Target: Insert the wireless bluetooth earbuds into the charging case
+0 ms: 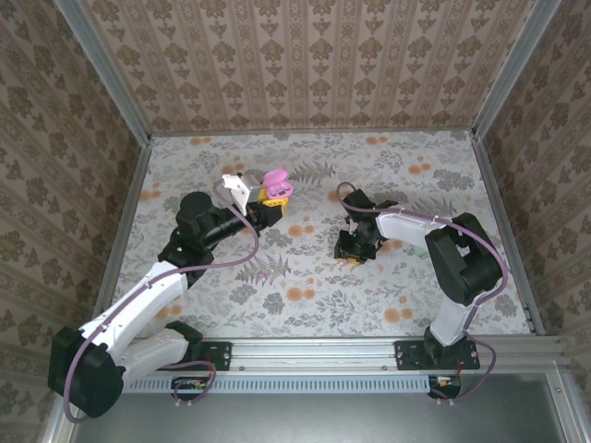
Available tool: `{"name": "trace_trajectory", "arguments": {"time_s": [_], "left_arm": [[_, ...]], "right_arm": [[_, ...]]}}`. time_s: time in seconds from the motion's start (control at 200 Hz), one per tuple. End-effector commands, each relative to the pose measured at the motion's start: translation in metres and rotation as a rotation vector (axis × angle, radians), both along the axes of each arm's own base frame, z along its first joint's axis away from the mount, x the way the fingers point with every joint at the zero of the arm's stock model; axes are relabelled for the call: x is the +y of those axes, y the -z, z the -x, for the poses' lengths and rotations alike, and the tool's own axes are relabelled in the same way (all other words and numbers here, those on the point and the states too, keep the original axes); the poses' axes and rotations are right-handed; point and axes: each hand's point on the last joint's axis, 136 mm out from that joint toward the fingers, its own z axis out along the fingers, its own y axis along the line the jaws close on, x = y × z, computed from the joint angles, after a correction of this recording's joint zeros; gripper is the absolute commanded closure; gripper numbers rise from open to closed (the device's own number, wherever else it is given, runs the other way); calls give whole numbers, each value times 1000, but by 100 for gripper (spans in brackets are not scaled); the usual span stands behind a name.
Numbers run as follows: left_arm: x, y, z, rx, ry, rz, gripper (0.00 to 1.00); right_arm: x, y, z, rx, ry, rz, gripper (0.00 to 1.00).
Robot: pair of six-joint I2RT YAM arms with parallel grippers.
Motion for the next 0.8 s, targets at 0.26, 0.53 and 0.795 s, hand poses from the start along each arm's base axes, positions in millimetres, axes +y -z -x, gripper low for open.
{"name": "trace_trajectory", "arguments": {"time_s": [0.26, 0.53, 0.795], "left_arm": [[2, -17, 5, -65, 0, 15, 72], [2, -16, 5, -66, -2, 11, 72], [2, -16, 5, -64, 0, 11, 72]], "right_arm": [[8, 3, 1, 18, 13, -31, 69], [10, 6, 0, 23, 1, -33, 70], [14, 5, -4, 17, -10, -38, 70]]}}
